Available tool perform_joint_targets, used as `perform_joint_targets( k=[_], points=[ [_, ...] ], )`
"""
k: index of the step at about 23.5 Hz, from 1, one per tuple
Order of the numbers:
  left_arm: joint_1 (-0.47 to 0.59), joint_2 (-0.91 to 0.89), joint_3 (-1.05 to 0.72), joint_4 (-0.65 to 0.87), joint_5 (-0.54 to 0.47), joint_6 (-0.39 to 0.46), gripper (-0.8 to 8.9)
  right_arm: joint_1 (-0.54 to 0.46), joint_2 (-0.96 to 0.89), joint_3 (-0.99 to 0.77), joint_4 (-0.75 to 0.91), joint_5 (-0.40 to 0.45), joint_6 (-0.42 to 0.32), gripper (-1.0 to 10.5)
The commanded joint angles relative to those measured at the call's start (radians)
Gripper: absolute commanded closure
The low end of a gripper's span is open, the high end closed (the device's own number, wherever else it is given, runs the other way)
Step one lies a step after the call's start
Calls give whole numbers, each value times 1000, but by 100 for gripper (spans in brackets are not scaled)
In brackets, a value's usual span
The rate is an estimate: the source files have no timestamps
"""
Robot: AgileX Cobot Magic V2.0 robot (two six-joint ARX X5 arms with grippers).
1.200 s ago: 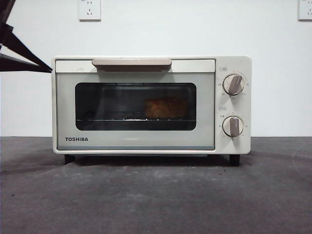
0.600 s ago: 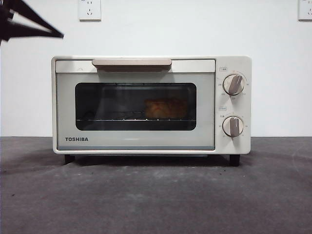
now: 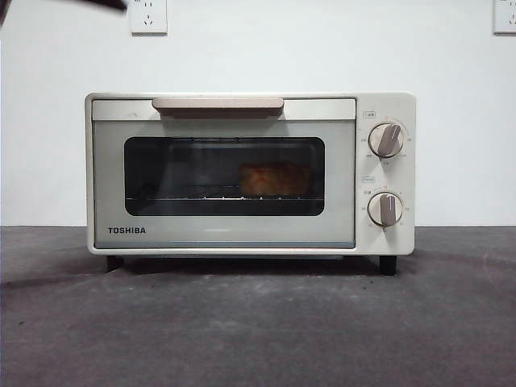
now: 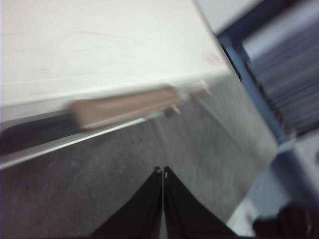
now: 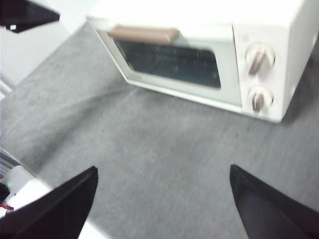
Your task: The left arm flap open the oven, the right arm pick bread and place it into oven, the left arm flap close the oven
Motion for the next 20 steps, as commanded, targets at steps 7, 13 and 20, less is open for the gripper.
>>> perform_joint_targets(
  k=[7,13,20],
  points=[
    [-84,-217,40,-65,-106,159,804,6,2,104,10,31,-112,524],
    [-94,-378,39,-158,-234,204,804,6,2,130,14,31,-126,523],
    [-94,-443,39,-188,-277,245,804,6,2,130,4,32,-125,962]
  ],
)
